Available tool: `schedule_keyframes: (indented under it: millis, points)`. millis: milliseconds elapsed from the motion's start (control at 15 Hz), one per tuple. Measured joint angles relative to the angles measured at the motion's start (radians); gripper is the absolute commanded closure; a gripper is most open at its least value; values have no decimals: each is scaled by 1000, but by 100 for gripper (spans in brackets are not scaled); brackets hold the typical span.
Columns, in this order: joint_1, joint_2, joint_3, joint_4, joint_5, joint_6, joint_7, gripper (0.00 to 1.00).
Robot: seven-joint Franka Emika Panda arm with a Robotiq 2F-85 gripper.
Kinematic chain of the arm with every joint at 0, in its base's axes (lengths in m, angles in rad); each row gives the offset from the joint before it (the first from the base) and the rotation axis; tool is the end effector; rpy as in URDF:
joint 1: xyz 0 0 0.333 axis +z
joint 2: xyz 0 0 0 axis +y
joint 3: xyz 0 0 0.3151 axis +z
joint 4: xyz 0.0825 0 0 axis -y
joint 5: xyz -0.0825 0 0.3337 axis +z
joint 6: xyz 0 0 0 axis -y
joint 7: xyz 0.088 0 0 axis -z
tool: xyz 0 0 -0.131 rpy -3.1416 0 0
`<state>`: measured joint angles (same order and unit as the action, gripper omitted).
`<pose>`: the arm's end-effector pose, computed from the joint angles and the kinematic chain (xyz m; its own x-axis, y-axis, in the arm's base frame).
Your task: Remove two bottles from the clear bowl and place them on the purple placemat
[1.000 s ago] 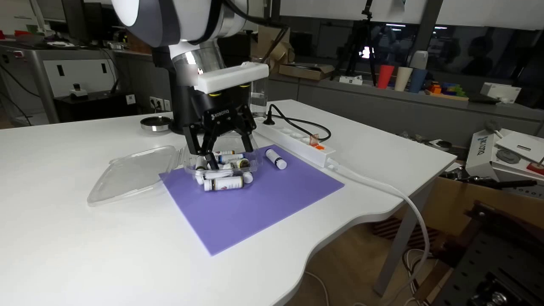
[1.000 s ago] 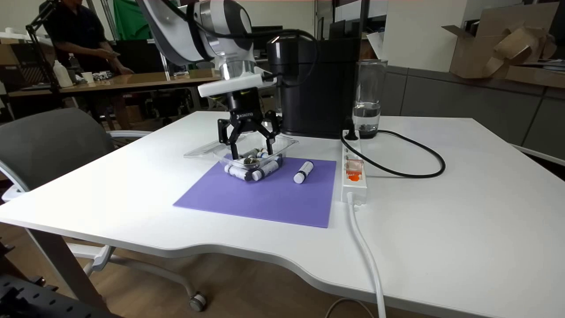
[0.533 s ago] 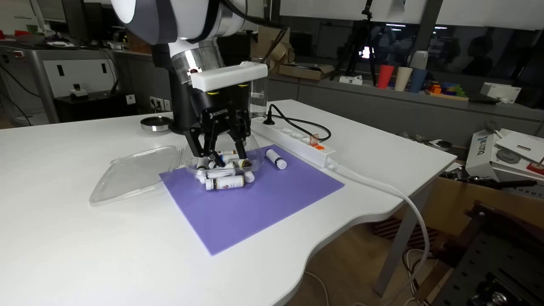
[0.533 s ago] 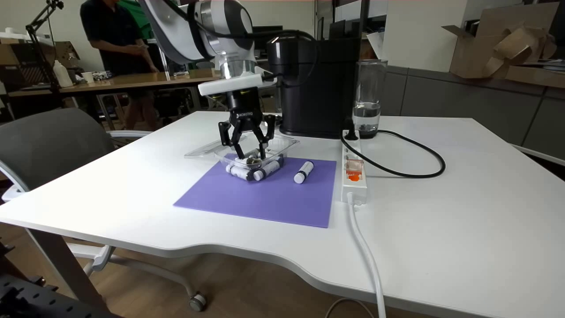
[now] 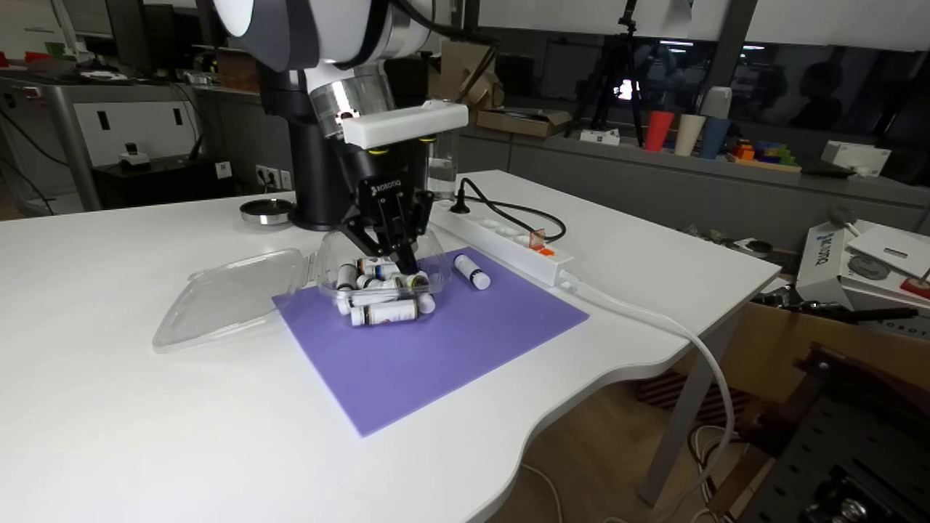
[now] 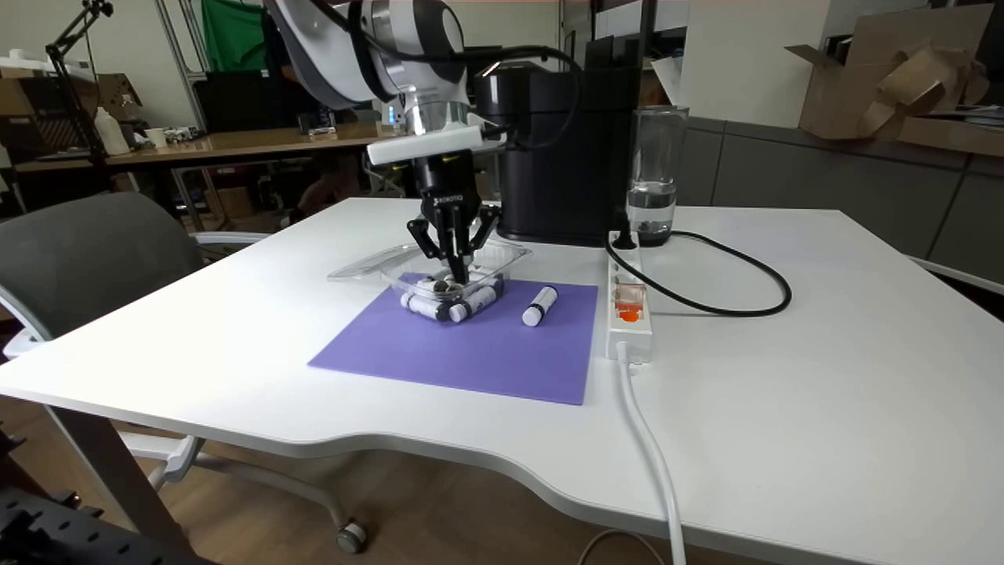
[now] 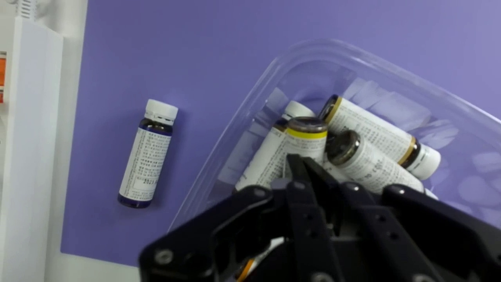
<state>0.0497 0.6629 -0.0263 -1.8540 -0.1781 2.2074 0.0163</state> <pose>0.5658 0.0042 0.1573 0.9443 0.1117 -0.3096 0.1567 -0.9798 0.1246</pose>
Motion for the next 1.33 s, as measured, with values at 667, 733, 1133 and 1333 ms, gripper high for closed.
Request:
schedule_keyframes:
  millis: [667, 733, 1133, 1333]
  points:
    - [-1, 24, -26, 9, 2, -8, 7, 9]
    - [-1, 30, -26, 9, 2, -8, 10, 4]
    - [2, 62, -25, 11, 3, -4, 16, 0]
    - [2, 62, -25, 12, 3, -4, 16, 25]
